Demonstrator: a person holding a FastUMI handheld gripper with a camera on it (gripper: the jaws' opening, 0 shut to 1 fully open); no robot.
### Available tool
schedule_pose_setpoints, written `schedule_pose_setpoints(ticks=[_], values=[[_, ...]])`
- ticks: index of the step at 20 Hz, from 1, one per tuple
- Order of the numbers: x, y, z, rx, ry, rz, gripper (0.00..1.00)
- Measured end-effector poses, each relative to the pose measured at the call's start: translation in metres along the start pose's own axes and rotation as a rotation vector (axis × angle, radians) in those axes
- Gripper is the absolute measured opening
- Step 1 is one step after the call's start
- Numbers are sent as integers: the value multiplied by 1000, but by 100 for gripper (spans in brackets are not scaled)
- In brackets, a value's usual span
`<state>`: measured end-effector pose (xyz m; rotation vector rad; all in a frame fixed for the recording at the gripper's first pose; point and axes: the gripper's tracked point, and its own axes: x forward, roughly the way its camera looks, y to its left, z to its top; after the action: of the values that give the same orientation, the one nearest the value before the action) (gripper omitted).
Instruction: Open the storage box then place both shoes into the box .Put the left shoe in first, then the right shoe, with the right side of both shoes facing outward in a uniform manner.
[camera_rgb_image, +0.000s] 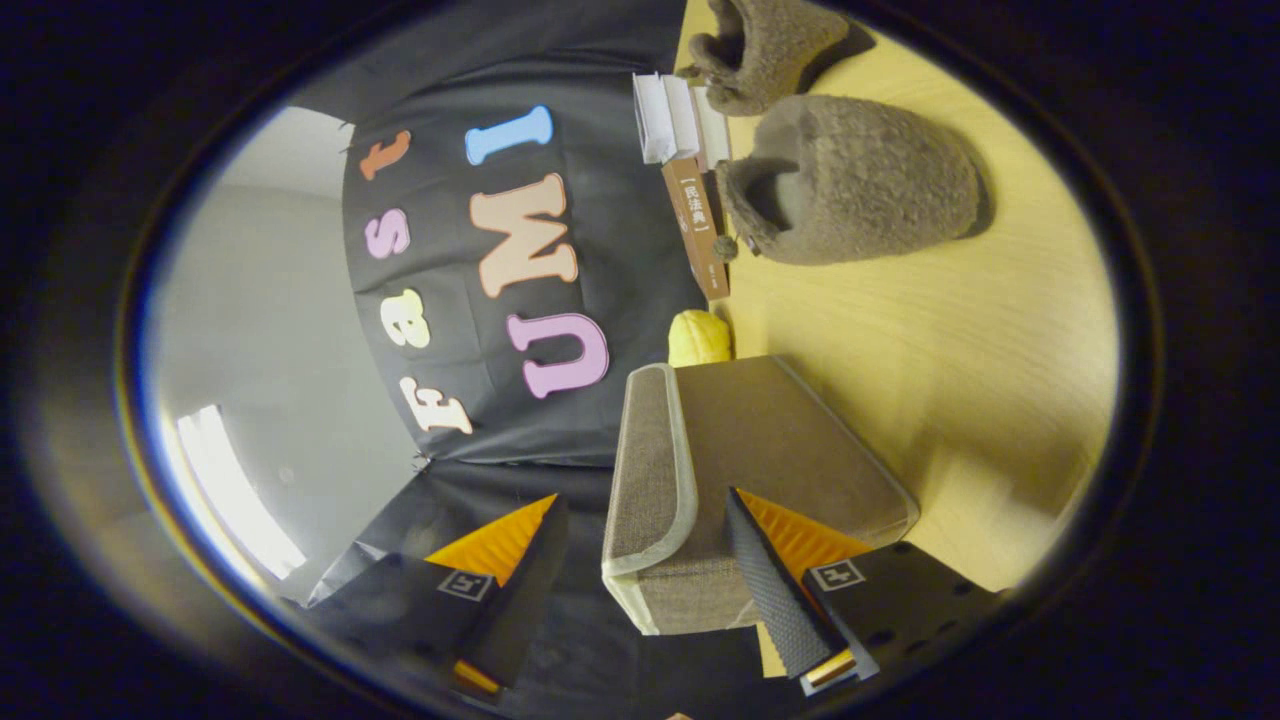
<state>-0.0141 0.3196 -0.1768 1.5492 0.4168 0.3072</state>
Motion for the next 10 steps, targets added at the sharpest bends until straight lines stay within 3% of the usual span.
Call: schedule_pose_setpoints(ticks=[7, 10], values=[[-1, 18, 4, 196, 62, 120, 89], [-4, 22, 2, 207, 65, 147, 88]])
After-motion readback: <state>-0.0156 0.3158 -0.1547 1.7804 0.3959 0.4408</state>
